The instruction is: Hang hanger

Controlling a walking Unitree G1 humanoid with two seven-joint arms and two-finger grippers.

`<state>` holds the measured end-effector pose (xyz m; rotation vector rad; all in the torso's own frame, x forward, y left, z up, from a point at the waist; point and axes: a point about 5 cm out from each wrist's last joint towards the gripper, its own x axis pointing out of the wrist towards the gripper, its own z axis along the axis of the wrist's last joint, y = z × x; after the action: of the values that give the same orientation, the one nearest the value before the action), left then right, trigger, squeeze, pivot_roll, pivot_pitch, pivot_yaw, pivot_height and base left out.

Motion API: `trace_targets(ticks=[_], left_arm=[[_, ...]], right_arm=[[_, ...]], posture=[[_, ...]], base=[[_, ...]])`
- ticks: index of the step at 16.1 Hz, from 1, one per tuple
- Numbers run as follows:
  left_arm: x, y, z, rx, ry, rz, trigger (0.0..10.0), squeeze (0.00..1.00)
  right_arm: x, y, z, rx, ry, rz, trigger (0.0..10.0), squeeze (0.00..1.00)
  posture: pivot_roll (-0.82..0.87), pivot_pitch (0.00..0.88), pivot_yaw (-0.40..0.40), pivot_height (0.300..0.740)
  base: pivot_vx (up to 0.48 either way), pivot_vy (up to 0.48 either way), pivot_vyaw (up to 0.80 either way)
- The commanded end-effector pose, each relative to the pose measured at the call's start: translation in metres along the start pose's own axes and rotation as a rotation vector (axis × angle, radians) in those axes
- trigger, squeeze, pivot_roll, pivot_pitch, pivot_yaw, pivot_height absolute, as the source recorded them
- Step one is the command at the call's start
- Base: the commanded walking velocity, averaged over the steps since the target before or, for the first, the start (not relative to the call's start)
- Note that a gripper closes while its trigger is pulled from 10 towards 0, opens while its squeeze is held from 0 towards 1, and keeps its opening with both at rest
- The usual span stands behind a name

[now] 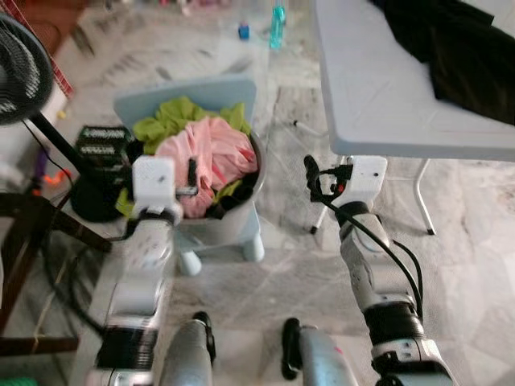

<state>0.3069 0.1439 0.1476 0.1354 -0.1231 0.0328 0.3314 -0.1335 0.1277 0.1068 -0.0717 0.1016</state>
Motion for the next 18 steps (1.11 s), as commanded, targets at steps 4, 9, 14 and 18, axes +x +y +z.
trace_targets(ticks=[4, 9, 14, 18], left_arm=[[0.006, -0.005, -0.003, 0.011, -0.018, -0.021, 10.0, 0.0], [0.005, 0.015, 0.006, 0.048, -0.049, 0.015, 10.0, 0.0], [0.0, 0.04, 0.009, 0.099, -0.069, 0.092, 10.0, 0.0], [-0.011, 0.051, 0.003, 0.106, -0.036, 0.148, 10.0, 0.0]], right_arm=[[-0.002, -0.012, 0.0, 0.014, -0.036, -0.067, 10.0, 0.0], [0.003, -0.004, -0.003, 0.042, -0.055, -0.075, 10.0, 0.0], [-0.002, 0.011, -0.019, 0.065, 0.005, 0.01, 10.0, 0.0], [0.0, 0.008, -0.022, 0.052, 0.016, 0.016, 10.0, 0.0]], posture=[[0.03, 0.139, 0.002, 0.74], [0.1, 0.196, 0.034, 0.74], [0.18, 0.19, -0.027, 0.74], [0.21, 0.223, -0.024, 0.74]], base=[[0.0, 0.0, 0.0], [0.0, 0.0, 0.0], [0.0, 0.0, 0.0], [0.0, 0.0, 0.0]])
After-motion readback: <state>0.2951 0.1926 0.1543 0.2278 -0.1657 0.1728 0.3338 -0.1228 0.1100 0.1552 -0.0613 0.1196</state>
